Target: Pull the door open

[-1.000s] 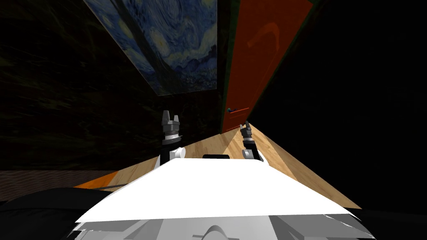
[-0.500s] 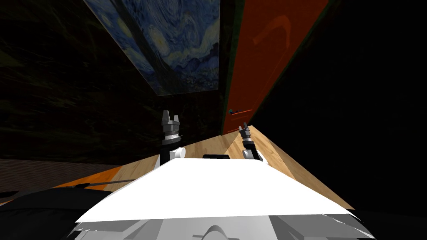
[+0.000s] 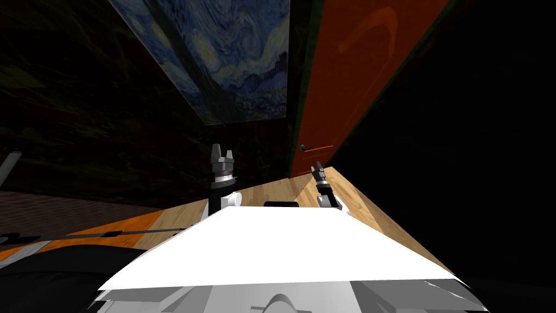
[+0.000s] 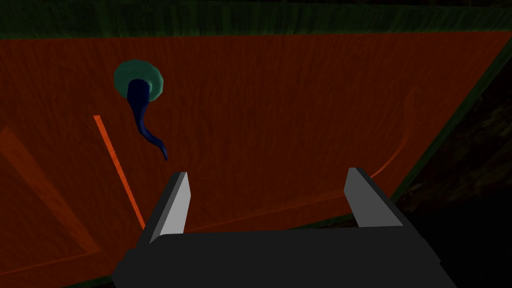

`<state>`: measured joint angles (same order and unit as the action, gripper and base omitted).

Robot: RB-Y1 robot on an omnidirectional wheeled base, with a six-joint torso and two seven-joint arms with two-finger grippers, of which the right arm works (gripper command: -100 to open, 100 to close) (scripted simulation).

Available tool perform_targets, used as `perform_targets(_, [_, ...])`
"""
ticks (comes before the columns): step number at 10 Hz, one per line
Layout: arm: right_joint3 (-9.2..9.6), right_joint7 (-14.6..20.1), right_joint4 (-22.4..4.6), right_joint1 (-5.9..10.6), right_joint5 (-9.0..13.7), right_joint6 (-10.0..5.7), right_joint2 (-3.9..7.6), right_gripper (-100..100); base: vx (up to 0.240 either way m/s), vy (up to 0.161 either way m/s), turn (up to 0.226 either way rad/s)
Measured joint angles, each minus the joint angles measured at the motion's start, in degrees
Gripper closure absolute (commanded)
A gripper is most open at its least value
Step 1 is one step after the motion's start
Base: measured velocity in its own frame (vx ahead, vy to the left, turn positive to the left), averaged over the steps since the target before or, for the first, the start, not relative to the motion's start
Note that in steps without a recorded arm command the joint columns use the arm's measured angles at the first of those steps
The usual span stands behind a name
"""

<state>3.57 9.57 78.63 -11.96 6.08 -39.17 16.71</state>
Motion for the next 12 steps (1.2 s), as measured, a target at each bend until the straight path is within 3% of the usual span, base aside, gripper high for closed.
perform_targets(12, [1.93, 2.1, -14.5, 5.31, 0.2, -1.28, 4.28, -100, 0.070, -0.073, 0.092])
